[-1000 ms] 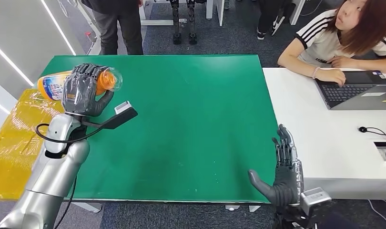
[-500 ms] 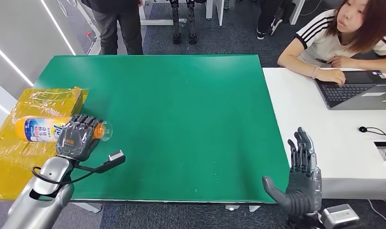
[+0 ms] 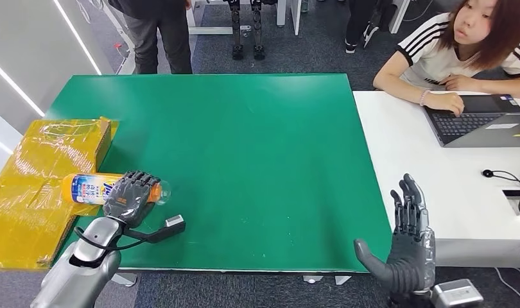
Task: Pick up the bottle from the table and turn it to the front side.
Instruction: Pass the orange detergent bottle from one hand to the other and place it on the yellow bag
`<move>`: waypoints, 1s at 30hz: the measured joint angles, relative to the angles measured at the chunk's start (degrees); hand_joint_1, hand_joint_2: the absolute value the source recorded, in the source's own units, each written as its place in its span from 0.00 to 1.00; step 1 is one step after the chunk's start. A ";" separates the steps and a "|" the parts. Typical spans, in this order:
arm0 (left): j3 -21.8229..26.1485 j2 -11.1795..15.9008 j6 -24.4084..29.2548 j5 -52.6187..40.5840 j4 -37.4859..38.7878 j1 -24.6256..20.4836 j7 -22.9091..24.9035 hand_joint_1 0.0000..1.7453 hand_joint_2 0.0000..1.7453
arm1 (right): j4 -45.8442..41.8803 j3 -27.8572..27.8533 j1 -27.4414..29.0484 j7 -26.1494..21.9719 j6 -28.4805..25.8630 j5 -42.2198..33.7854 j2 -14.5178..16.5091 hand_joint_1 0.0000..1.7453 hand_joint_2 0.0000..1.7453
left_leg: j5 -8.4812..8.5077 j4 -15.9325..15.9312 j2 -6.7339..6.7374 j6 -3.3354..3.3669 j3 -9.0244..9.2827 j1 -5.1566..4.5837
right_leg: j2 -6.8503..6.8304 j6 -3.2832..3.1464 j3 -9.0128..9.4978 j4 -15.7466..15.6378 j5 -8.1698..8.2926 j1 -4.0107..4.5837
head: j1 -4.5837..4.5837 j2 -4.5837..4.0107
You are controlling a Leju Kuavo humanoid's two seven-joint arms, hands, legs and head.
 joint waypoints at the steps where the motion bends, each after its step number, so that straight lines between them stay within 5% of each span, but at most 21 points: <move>1: -0.37 -0.34 0.78 -1.52 1.38 -0.89 0.76 1.00 1.00 | -0.05 0.00 0.04 0.07 -0.15 0.05 0.00 0.00 1.00 | 0.00 0.00 0.00 0.00 0.00 0.00 | 0.00 0.00 0.00 0.00 0.00 0.00 | 0.00 0.00; 8: -5.93 -1.57 3.27 -6.09 11.70 -7.88 7.79 1.00 1.00 | -0.37 0.09 0.11 0.75 -0.66 0.36 0.00 0.00 1.00 | 0.00 0.00 -0.01 0.00 -0.01 0.01 | -0.01 0.00 0.00 0.02 0.00 0.01 | 0.00 0.00; 14: -14.36 -1.09 -0.95 -6.22 21.84 -13.27 15.74 1.00 1.00 | -0.01 0.21 0.31 0.57 -0.34 -0.13 0.00 0.00 1.00 | 0.00 0.00 0.06 -0.01 0.02 0.01 | 0.08 -0.02 0.02 0.04 0.01 0.01 | -0.01 0.00; 30: -14.96 1.22 -4.69 -5.88 31.59 -17.09 14.66 1.00 1.00 | 0.97 0.21 0.84 0.11 -0.28 -0.81 -0.06 0.00 1.00 | 0.04 -0.10 0.05 -0.12 0.25 0.02 | 0.08 -0.05 0.20 0.10 -0.01 0.00 | -0.01 0.00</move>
